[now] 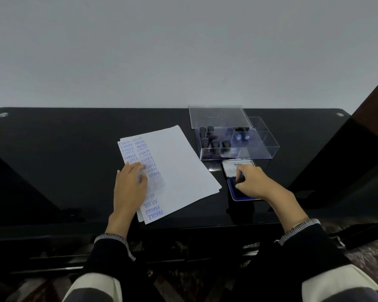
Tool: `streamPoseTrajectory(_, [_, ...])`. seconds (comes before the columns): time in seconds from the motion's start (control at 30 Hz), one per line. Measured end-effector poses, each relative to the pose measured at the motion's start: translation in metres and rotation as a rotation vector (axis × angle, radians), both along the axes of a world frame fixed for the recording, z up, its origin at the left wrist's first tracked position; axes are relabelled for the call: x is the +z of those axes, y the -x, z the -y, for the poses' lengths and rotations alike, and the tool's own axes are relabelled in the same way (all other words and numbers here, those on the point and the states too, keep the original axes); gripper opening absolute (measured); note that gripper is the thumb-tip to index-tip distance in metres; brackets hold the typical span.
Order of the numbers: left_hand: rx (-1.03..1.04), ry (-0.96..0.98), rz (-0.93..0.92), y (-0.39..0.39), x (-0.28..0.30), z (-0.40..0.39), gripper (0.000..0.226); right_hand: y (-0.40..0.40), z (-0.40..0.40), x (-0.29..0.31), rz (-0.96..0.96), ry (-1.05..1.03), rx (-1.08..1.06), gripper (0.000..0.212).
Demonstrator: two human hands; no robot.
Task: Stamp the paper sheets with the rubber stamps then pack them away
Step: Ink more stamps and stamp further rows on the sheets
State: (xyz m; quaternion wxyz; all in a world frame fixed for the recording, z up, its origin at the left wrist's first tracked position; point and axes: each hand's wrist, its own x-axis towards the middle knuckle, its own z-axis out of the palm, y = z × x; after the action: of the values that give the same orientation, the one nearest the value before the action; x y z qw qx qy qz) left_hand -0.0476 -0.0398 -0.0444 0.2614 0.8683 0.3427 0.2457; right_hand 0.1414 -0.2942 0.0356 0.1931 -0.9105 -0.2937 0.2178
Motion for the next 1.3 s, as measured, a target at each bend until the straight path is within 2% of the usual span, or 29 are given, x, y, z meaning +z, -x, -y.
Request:
streamPoseTrajectory(0.27, [0.002, -0.019, -0.026, 0.001, -0.001, 0.003, 0.037, 0.017, -0.011, 0.001, 0.177, 0.122, 0.078, 0.015])
streamPoseTrajectory(0.4, [0.006, -0.014, -0.026, 0.001, -0.002, 0.003, 0.036, 0.026, -0.016, -0.001, 0.319, 0.19, 0.13, 0.03])
streamPoseTrajectory(0.43, [0.009, 0.003, -0.003, 0.001, 0.0, 0.003, 0.035, 0.026, -0.016, -0.002, 0.324, 0.185, 0.134, 0.033])
streamPoseTrajectory(0.6, [0.022, 0.124, 0.09, 0.005, 0.01, 0.002, 0.027, 0.019, -0.011, 0.002, 0.206, 0.147, 0.119, 0.018])
streamPoseTrajectory(0.7, [-0.026, 0.11, 0.018, 0.008, 0.014, 0.001, 0.025, 0.02, -0.013, 0.005, 0.218, 0.036, 0.115, 0.017])
streamPoseTrajectory(0.77, [-0.061, 0.083, -0.005, 0.013, 0.014, -0.001, 0.025, 0.035, -0.024, 0.007, 0.201, -0.159, 0.111, 0.018])
streamPoseTrajectory(0.83, [-0.132, 0.056, 0.013, 0.02, 0.01, -0.001, 0.027, 0.057, -0.04, 0.007, 0.107, -0.358, 0.1, 0.017])
streamPoseTrajectory(0.93, [-0.167, 0.036, 0.021, 0.027, 0.008, 0.001, 0.032, 0.081, -0.065, -0.004, -0.026, -0.52, 0.067, 0.008])
streamPoseTrajectory(1.03, [-0.15, 0.076, 0.058, 0.027, 0.006, 0.001, 0.035, 0.094, -0.085, -0.021, -0.099, -0.619, 0.045, 0.009])
streamPoseTrajectory(1.1, [-0.157, 0.065, 0.056, 0.027, 0.004, -0.002, 0.036, 0.101, -0.093, -0.03, -0.078, -0.662, 0.046, 0.017])
streamPoseTrajectory(1.3, [-0.178, 0.004, 0.038, 0.025, 0.001, -0.01, 0.037, 0.113, -0.105, -0.045, 0.01, -0.651, 0.165, 0.017])
